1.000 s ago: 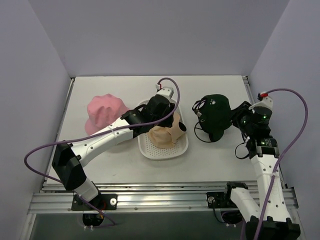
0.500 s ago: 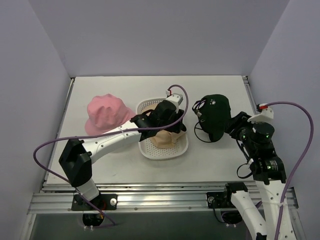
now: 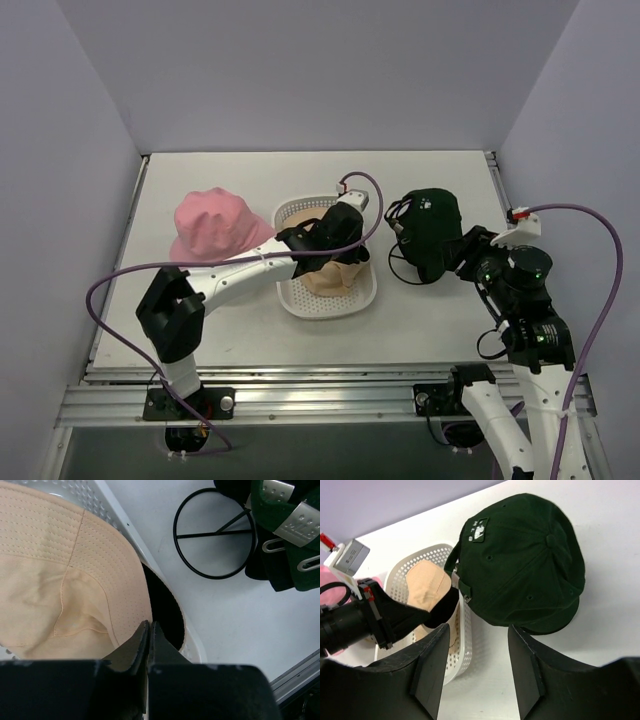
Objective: Stack the hats
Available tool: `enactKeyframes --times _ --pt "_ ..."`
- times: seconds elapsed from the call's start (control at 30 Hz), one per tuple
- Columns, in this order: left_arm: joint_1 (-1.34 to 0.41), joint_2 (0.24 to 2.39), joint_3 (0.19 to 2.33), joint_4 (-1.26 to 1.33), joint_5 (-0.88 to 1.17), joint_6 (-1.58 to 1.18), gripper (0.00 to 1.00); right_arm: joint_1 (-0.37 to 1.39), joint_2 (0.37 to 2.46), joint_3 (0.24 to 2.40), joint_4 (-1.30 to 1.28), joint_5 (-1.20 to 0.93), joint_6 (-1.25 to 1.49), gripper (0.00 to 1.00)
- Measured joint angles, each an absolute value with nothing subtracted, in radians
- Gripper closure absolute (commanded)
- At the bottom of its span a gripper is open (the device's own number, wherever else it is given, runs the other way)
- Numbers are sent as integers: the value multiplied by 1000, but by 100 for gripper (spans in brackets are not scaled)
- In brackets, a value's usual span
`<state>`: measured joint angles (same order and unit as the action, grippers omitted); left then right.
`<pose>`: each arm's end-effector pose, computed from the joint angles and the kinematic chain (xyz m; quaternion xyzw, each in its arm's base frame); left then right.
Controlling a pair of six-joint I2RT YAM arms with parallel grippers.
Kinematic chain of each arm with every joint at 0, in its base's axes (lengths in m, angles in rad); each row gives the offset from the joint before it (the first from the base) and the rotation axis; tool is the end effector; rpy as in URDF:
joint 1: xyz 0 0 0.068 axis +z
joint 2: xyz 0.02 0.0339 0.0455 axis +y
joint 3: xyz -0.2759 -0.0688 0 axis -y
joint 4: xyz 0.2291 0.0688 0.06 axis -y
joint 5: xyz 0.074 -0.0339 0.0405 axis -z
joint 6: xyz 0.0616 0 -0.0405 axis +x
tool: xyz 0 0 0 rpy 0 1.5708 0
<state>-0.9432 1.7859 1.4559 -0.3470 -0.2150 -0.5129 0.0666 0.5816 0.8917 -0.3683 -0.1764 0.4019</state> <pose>0.2571 -0.3320 0.2815 0.1461 0.8858 -0.2137 0.3851 0.1227 0.0190 0.3843 0.0613 0.7245 0.2210 0.6500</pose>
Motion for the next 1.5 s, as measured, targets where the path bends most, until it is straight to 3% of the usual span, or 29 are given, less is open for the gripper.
enactKeyframes --times 0.27,0.4,0.53,1.1,1.5 --pt "-944 1740 1456 -352 -242 -512 98 67 617 923 -355 -273 368 46" --pt "-949 1702 1457 -356 -252 -505 98 67 630 922 -308 -335 364 36" --pt "-950 1667 1457 -368 -262 -495 98 77 692 922 -248 -389 361 34" --pt "-948 1490 1452 -461 -356 -472 98 456 969 932 57 -397 141 34" --pt "-945 1445 1509 -506 -371 -458 98 563 1028 902 178 -531 15 34"
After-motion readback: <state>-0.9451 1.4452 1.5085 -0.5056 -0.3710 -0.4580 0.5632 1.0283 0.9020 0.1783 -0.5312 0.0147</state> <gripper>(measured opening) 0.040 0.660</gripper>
